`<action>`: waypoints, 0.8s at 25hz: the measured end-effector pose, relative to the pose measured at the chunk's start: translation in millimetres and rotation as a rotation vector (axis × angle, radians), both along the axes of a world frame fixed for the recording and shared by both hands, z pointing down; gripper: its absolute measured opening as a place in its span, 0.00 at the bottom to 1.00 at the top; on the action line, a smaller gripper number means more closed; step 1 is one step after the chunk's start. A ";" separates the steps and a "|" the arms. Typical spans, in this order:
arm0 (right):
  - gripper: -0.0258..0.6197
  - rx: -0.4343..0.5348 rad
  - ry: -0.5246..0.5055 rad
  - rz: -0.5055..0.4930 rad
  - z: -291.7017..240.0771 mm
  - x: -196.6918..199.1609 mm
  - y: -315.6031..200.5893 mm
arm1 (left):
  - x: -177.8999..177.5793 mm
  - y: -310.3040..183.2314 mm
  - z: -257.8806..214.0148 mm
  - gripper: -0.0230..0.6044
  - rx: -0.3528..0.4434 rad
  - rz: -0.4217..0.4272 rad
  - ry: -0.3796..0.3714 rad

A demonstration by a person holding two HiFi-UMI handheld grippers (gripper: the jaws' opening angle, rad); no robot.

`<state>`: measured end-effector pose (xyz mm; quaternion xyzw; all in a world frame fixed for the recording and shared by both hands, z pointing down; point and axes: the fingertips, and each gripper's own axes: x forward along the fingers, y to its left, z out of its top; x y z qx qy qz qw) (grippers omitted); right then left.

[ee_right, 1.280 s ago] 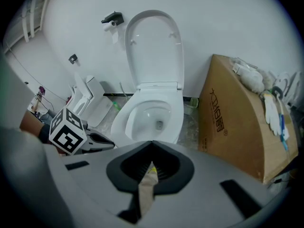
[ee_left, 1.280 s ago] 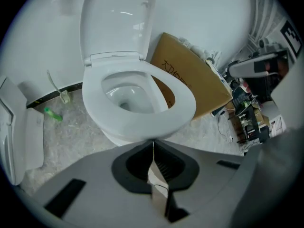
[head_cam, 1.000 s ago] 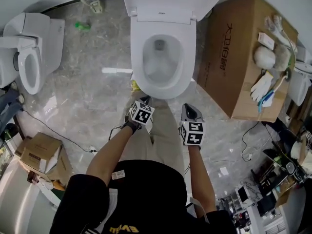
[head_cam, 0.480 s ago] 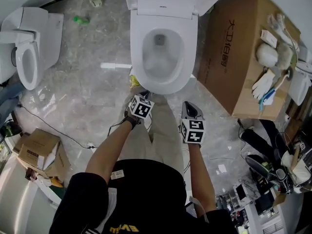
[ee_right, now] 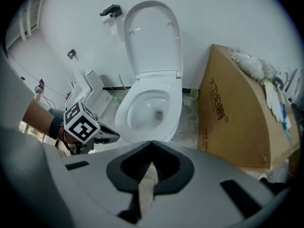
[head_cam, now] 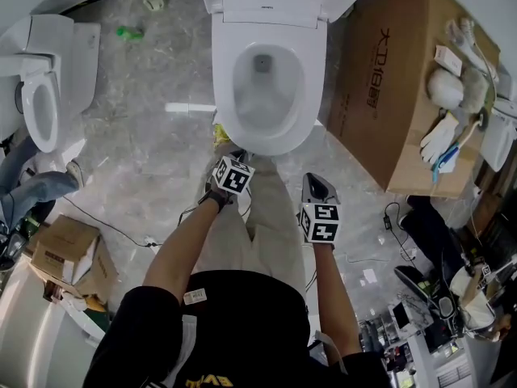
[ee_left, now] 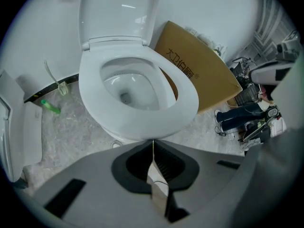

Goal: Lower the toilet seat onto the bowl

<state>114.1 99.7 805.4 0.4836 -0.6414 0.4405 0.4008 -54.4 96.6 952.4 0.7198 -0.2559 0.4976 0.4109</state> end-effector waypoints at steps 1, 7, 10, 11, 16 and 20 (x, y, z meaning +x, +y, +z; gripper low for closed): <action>0.03 -0.001 0.000 0.001 0.3 0.5 0.7 | -0.2 0.9 1.7 0.06 -0.003 0.004 -0.002; 0.03 -0.012 0.002 0.007 4.3 4.0 4.1 | -0.7 2.8 13.9 0.06 -0.027 0.031 -0.021; 0.03 -0.021 0.003 0.006 5.5 5.6 8.0 | -2.1 3.9 19.7 0.06 -0.052 0.045 -0.031; 0.03 -0.024 0.003 0.006 5.8 6.6 9.2 | -2.0 3.4 20.5 0.06 -0.057 0.044 -0.031; 0.03 -0.039 0.002 0.007 9.6 8.9 13.1 | -2.9 4.7 26.5 0.06 -0.064 0.035 -0.032; 0.03 -0.045 0.003 0.001 13.4 7.1 13.3 | -4.1 3.4 32.8 0.07 -0.066 0.032 -0.035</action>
